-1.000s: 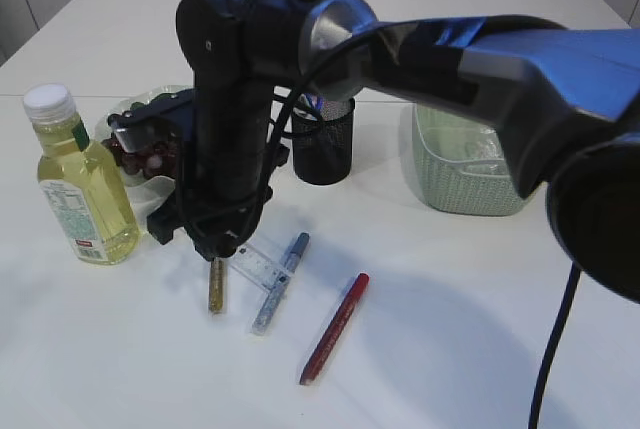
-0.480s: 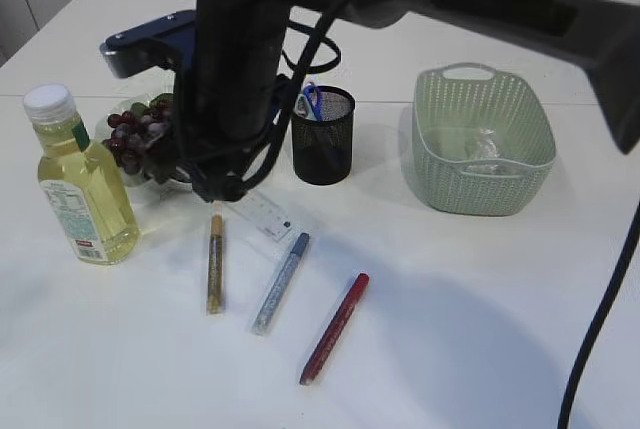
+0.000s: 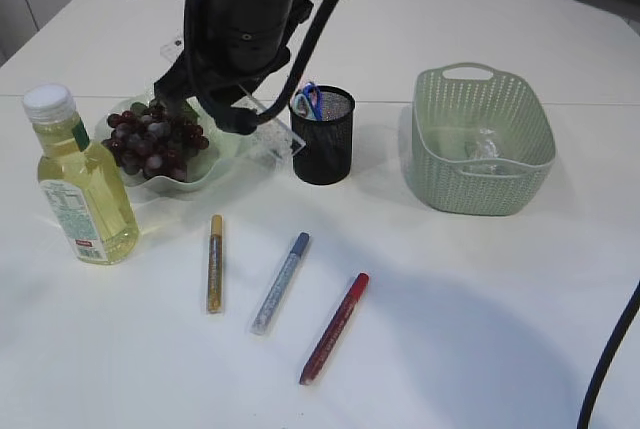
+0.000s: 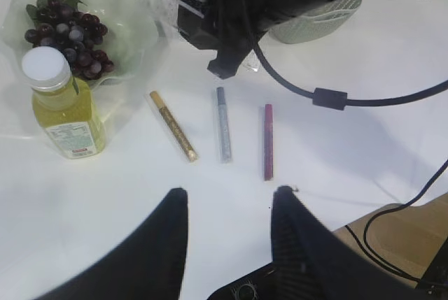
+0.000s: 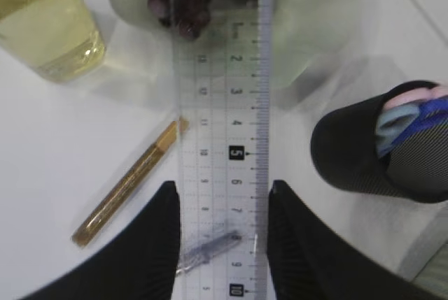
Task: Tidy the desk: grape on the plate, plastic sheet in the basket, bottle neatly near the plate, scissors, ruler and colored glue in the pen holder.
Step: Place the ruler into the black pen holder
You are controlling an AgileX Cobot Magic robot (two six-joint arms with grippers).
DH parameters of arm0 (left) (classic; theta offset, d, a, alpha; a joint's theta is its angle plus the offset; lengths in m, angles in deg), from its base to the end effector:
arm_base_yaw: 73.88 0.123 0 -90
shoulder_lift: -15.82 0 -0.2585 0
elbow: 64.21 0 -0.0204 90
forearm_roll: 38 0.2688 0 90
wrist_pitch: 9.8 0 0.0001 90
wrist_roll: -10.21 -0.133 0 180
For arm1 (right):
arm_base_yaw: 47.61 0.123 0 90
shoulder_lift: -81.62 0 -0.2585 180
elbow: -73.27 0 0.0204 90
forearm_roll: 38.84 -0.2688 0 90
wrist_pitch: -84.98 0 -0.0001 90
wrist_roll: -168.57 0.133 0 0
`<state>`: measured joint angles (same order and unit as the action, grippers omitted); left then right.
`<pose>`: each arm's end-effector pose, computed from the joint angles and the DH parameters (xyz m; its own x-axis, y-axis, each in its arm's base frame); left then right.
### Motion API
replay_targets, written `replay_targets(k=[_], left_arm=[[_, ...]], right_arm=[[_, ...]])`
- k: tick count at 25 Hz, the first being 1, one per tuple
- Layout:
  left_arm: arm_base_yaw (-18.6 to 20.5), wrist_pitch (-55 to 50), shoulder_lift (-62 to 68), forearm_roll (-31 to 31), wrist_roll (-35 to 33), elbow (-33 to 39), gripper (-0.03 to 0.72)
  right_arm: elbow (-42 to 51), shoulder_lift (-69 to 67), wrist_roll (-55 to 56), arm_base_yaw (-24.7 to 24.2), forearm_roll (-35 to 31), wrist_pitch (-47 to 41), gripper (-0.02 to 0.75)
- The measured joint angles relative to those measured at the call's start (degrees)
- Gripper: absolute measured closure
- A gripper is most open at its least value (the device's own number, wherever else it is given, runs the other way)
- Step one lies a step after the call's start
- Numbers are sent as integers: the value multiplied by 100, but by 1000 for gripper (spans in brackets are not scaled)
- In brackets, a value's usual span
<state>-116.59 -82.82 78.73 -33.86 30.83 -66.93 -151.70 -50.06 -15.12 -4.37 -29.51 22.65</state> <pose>0.1547 -0.1303 0.4136 -0.6867 0.1827 -0.7036 0.4363 0.8778 -0.1978 0.3827 0.3336 0.2393 -0.5291 -0.6879 -0.4968 -0.7047 0.6824 -0.1942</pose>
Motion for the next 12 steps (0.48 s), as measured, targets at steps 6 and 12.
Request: replay_targets(k=[6, 12], left_arm=[[0, 0, 0, 0, 0, 0, 393], [0, 0, 0, 0, 0, 0, 393]], right_arm=[[0, -1, -422, 0, 98, 436, 424], [0, 44, -687, -86, -18, 1092, 424]])
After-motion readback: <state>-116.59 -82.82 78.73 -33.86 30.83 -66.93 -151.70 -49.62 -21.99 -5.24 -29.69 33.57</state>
